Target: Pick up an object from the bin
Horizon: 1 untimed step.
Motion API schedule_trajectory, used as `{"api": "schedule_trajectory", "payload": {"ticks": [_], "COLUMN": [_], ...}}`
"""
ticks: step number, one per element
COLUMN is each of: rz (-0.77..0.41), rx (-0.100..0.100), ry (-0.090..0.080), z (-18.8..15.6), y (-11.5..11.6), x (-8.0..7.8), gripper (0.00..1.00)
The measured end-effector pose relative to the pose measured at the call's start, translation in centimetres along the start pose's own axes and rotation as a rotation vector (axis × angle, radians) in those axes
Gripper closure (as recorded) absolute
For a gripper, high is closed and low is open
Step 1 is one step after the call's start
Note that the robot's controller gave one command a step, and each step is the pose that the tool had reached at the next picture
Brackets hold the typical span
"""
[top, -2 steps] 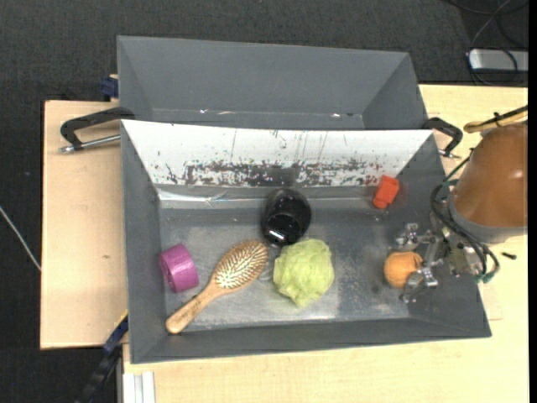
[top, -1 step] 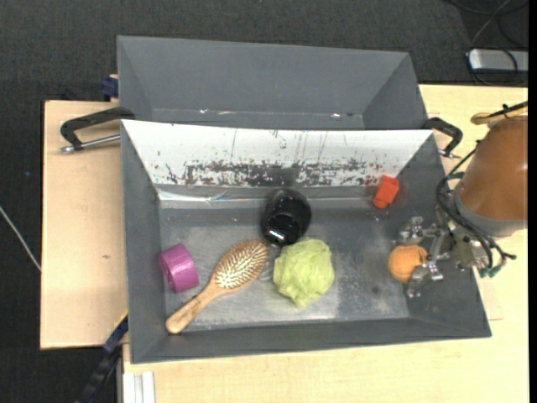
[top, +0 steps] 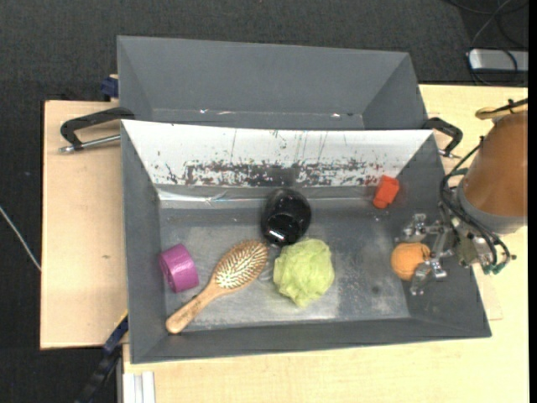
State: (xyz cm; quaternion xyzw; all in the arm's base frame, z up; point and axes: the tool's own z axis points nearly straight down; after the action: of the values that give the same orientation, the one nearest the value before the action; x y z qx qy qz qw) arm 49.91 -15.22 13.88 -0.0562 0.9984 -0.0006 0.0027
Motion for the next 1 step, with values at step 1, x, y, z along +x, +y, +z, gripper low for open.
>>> {"api": "schedule_trajectory", "payload": {"ticks": [1], "rz": [0.0], "rx": [0.0], "ry": [0.0], "z": [-1.25], "y": [0.01], "x": [0.0], "gripper": [1.0]}}
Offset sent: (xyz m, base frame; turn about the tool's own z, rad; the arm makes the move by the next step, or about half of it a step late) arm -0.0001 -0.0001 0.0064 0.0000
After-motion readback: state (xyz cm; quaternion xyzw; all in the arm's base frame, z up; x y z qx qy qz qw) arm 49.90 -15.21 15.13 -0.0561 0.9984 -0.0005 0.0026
